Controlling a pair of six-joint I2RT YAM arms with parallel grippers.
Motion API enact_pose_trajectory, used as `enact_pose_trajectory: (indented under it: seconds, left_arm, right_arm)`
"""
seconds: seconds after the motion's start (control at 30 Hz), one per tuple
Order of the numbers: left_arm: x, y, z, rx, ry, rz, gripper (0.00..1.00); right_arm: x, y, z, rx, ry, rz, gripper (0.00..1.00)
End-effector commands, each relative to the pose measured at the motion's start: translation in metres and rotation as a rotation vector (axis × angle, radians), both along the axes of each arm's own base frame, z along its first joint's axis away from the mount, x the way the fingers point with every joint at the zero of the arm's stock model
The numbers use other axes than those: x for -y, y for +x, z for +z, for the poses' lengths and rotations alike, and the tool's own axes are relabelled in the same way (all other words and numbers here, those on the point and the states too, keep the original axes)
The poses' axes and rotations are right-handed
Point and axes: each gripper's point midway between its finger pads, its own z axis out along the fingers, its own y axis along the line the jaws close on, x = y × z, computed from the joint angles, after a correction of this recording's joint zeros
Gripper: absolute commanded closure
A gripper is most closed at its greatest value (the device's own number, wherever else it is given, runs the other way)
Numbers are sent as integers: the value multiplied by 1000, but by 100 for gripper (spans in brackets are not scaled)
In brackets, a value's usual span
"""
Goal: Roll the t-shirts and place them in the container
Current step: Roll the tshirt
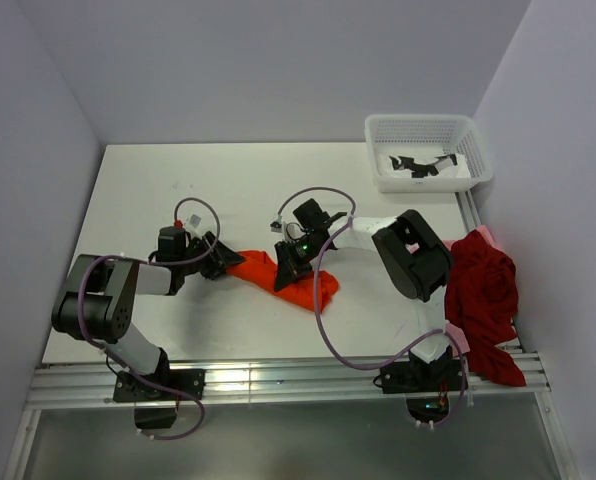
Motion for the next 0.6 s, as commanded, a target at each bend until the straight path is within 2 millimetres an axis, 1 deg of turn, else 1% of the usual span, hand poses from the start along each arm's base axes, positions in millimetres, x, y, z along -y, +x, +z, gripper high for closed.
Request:
enact_pose_trajectory:
  seconds: [0.0,0.03,0.07,0.13,0.17,0.2,0.23,0.3,0.4,0.43,0.5,0.53,0.57]
  left_arm:
    - [0,-7,-8,-14,19,-13,52]
    - [0,-7,-8,-13,18,-13,55]
    - [0,-7,-9,-15,16,-12,63]
    - [2,-5,-6,-4,-3,-13,69]
    - [4,-4,-6,-1,-7,-17,85]
    - [6,-3,-4,6,-12,-20,95]
    - [8,-4,-4,4,-14,-23,100]
    - [9,-3,-3,13,-9,-16,100]
    - [11,-5,-3,19,2,-16,100]
    - [12,-6,-3,19,9,-15,100]
    - [9,-6,-5,21,36,8,100]
    - [8,-7,-5,26,50,11,100]
    - [6,-7,-2,32,60,20,100]
  right_arm:
    - [31,-15,-48,-43,-195,-4,98]
    - [31,-16,-49,-44,-196,-3,98]
    - [31,-16,-49,-44,-196,-1,98]
    - [30,-14,-48,-42,-193,-3,98]
    - [30,-15,-48,-46,-194,-2,98]
    - [30,-15,-48,-46,-192,-1,98]
    - [30,-15,-47,-43,-191,0,96]
    - [30,-14,-46,-39,-189,0,90]
    - [29,-14,-41,-27,-178,-3,74]
    - [28,-13,-39,-19,-174,-5,64]
    - [27,-10,-30,6,-160,-18,54]
    - [28,-9,-27,14,-157,-27,44]
    - [27,-7,-24,22,-157,-37,38]
